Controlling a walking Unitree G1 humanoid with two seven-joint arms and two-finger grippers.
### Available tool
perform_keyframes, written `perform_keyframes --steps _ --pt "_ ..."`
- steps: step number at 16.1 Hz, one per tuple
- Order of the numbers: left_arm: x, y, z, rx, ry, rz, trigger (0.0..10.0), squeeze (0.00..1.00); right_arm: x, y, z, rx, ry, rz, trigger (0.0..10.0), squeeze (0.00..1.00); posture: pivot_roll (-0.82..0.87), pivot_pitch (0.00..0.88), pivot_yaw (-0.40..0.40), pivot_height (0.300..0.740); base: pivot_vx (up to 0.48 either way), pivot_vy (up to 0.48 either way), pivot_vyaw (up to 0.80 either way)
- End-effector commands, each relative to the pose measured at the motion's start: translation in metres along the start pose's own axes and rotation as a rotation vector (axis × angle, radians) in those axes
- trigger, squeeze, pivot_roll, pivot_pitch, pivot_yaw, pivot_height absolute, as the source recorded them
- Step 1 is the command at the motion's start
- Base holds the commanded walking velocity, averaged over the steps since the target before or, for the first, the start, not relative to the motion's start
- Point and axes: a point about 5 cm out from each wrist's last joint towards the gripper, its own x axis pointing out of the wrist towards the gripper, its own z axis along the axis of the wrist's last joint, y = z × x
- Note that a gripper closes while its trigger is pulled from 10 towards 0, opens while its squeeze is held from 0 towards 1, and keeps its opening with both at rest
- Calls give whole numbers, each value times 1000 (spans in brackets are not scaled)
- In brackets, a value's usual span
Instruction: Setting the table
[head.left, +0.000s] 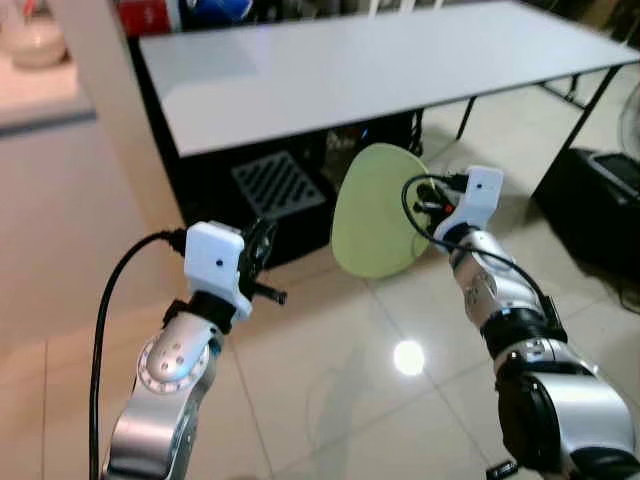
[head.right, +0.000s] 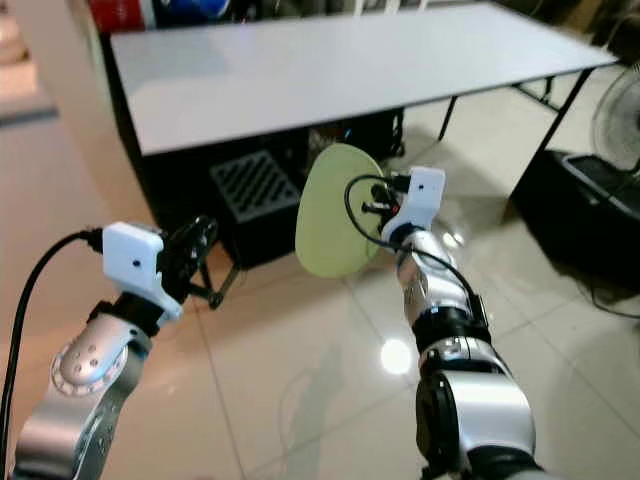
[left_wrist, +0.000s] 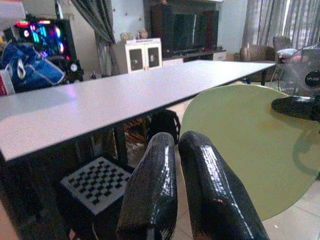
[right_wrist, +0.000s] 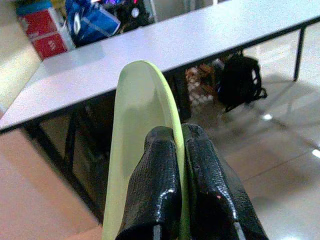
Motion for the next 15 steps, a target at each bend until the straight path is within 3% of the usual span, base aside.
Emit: perform_keyframes --steps 1,7,15 --pt "3 0 1 9 9 6 10000 0 5 1 19 4 -64 2 10000 0 108 0 -24 740 480 0 0" --pt "18 -2 4 2 19 0 10000 0 5 -3 23 0 -70 -11 10000 0 90 0 -19 740 480 0 0" --pt "25 2 -1 -17 27 19 10000 0 2 -13 25 -5 -85 -39 10000 0 77 0 -13 740 480 0 0"
